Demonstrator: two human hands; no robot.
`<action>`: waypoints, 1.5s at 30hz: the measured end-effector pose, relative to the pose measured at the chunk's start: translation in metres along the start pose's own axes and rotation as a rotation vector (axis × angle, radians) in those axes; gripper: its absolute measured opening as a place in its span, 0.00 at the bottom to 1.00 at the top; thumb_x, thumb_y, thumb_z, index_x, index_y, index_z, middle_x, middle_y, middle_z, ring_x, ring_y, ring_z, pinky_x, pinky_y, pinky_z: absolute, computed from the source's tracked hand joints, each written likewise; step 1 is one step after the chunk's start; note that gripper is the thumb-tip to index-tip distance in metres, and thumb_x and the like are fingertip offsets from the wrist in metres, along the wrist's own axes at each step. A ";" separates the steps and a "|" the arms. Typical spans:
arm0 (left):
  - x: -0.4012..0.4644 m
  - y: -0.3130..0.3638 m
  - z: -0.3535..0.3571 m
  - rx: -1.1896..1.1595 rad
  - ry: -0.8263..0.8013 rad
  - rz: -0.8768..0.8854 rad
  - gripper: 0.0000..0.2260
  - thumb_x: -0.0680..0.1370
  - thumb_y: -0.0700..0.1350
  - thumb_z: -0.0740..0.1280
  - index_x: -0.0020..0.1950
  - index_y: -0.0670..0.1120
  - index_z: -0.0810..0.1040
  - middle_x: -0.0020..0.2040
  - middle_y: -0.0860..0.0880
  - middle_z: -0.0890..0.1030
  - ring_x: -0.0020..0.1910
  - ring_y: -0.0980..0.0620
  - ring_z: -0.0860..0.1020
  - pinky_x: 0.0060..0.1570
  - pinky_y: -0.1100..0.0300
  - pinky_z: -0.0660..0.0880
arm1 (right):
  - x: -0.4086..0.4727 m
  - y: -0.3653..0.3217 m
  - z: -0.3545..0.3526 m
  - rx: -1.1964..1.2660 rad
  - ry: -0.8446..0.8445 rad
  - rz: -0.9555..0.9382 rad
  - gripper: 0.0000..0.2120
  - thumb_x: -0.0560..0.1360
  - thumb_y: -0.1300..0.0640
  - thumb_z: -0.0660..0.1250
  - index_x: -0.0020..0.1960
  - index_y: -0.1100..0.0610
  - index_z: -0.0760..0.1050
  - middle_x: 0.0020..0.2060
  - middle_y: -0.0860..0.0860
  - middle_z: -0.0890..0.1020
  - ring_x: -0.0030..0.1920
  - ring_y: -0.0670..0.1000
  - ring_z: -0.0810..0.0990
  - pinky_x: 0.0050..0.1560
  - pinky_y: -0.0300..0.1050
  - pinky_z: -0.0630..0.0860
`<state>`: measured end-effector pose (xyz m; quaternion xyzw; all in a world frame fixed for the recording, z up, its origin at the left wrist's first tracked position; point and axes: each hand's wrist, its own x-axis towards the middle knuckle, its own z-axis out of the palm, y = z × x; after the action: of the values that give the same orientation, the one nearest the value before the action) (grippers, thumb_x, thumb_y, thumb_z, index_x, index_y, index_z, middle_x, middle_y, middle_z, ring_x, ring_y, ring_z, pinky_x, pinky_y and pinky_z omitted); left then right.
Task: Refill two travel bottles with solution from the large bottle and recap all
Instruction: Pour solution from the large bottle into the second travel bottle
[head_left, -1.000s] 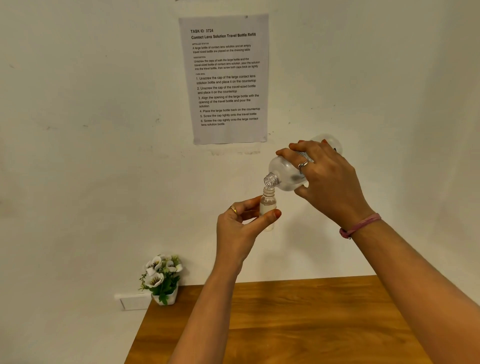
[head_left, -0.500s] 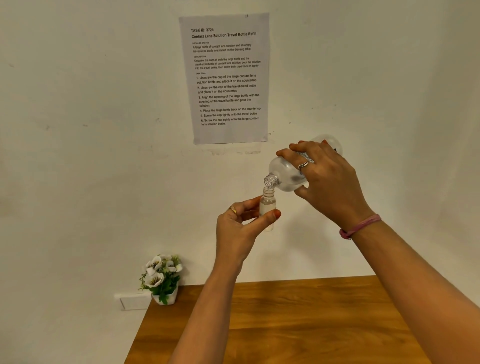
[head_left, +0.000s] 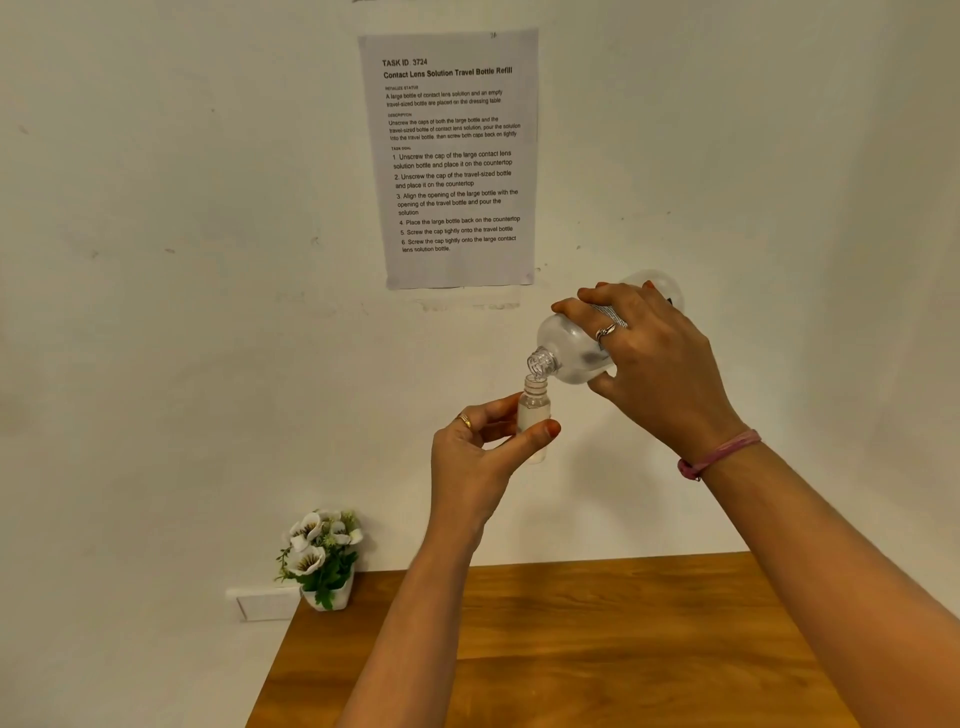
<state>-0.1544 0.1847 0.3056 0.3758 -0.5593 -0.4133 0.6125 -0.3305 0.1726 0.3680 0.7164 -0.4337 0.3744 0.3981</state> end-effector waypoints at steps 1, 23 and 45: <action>0.000 0.000 0.000 -0.001 0.000 0.000 0.14 0.64 0.45 0.78 0.47 0.56 0.81 0.44 0.57 0.84 0.44 0.60 0.81 0.38 0.72 0.75 | 0.000 0.000 0.000 0.001 -0.002 0.001 0.30 0.60 0.61 0.80 0.61 0.57 0.76 0.54 0.58 0.81 0.53 0.60 0.80 0.52 0.54 0.76; -0.001 -0.001 0.000 -0.004 0.000 -0.017 0.14 0.64 0.45 0.79 0.47 0.55 0.82 0.43 0.56 0.85 0.44 0.59 0.82 0.42 0.66 0.77 | -0.001 -0.001 -0.001 0.004 -0.016 -0.006 0.30 0.61 0.60 0.79 0.62 0.57 0.76 0.54 0.58 0.80 0.54 0.59 0.79 0.54 0.53 0.76; 0.001 -0.004 0.000 -0.005 0.007 -0.032 0.15 0.64 0.45 0.79 0.48 0.52 0.82 0.44 0.54 0.85 0.44 0.58 0.82 0.45 0.61 0.79 | -0.002 0.000 0.001 0.014 -0.023 0.005 0.29 0.62 0.61 0.78 0.61 0.56 0.76 0.55 0.57 0.80 0.54 0.59 0.79 0.51 0.52 0.76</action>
<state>-0.1550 0.1823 0.3020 0.3847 -0.5501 -0.4232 0.6085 -0.3307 0.1722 0.3655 0.7223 -0.4375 0.3701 0.3871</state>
